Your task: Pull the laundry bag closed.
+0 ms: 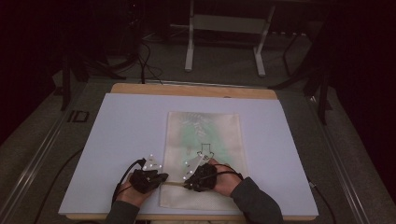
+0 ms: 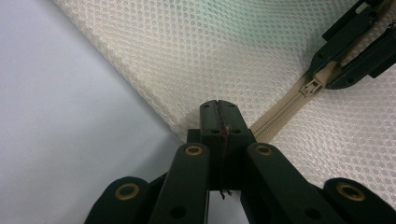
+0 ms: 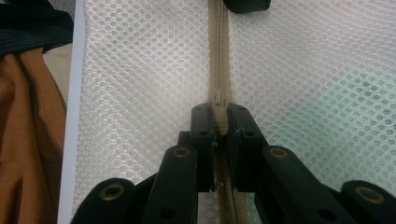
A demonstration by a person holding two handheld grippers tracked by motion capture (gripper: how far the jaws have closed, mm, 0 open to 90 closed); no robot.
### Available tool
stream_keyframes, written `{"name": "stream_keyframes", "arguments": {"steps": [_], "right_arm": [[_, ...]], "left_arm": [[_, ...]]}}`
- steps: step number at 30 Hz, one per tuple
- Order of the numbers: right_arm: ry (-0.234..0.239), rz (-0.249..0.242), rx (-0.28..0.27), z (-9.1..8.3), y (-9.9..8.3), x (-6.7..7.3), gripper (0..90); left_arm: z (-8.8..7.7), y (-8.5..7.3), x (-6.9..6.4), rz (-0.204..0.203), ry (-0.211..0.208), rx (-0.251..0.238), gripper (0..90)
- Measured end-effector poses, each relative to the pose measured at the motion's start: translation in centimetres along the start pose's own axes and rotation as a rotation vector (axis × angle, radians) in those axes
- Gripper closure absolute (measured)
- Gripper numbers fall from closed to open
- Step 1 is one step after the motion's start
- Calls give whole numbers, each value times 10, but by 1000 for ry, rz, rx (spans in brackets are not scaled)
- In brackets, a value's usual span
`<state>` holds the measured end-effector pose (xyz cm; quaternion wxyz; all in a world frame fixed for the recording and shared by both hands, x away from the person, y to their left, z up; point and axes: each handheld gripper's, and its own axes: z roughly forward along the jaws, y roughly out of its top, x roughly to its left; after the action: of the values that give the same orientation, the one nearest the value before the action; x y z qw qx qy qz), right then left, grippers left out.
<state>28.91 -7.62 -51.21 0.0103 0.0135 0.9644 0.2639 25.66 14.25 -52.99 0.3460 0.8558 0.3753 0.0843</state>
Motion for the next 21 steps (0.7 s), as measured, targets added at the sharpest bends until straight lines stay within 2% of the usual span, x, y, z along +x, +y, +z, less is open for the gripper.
{"name": "stream_keyframes", "arguments": {"steps": [21], "right_arm": [[-7,-16,12,-3,-3,1,824]], "left_arm": [[0,0,0,-2,1,-3,893]]}}
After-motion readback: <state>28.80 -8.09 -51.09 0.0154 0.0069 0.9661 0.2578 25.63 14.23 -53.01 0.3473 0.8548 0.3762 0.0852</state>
